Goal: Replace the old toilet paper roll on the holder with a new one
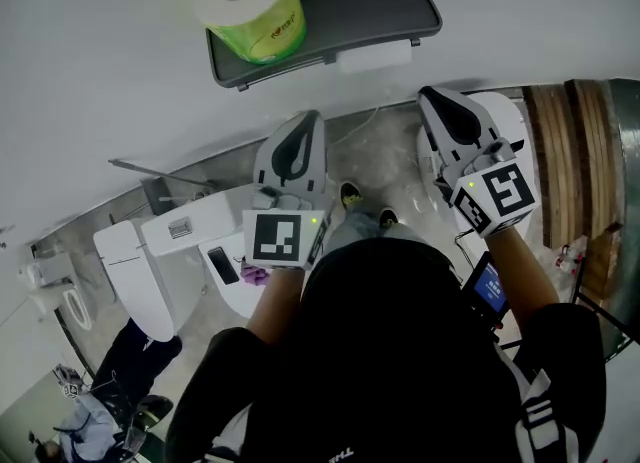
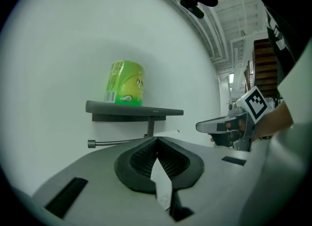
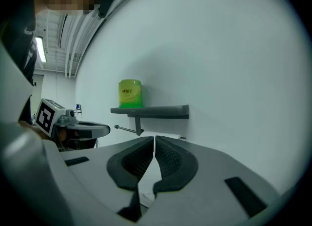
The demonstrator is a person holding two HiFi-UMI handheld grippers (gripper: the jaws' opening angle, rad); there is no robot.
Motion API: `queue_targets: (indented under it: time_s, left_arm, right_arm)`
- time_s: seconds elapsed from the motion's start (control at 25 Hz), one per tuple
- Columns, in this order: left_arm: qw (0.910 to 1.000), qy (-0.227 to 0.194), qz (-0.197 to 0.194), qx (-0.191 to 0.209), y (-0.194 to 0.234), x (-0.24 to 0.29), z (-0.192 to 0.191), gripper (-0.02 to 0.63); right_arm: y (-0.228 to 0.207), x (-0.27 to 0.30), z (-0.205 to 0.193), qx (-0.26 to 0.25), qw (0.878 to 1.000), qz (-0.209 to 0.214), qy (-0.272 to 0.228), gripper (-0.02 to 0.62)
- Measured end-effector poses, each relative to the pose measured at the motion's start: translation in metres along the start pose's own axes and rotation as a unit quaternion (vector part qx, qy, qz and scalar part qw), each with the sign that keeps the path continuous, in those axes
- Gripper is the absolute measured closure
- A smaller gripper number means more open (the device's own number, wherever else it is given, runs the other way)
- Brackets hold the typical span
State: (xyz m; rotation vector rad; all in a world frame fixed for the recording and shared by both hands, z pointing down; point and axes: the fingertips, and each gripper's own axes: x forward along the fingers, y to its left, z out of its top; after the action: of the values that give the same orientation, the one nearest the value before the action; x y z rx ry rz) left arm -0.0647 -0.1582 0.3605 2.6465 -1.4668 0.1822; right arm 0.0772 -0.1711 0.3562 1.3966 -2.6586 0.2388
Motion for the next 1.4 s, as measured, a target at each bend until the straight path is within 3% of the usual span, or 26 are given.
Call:
queue_targets:
  time_s: [0.32, 0.64, 1.08, 1.4]
  left_arm:
    - [1.0, -0.003, -0.008, -0.003, 0.015, 0.001, 0.003, 0.584]
    - [0.9998, -0.007, -0.016, 0.006, 0.02, 0.01, 0.008, 0.584]
    - [0.9997, -0.013, -0.003, 0.018, 0.024, 0.016, 0.012, 0.583]
    - [0.9997, -0.017, 0.005, 0.016, 0.031, 0.011, 0.011, 0.584]
  right_arm:
    - [-0.004, 0.008, 0.011, -0.031, 0.999, -0.024, -0.009, 0.575]
    - [-0.006, 0.02, 0.018, -0.048, 0.999, -0.023, -0.009, 0.574]
    - [-0.012, 0.038, -0.007, -0.089, 0.996, -0.012, 0.026, 0.574]
    - [-0.001, 0.04, -0.015, -0.166, 0.985, -0.004, 0.056, 0.572]
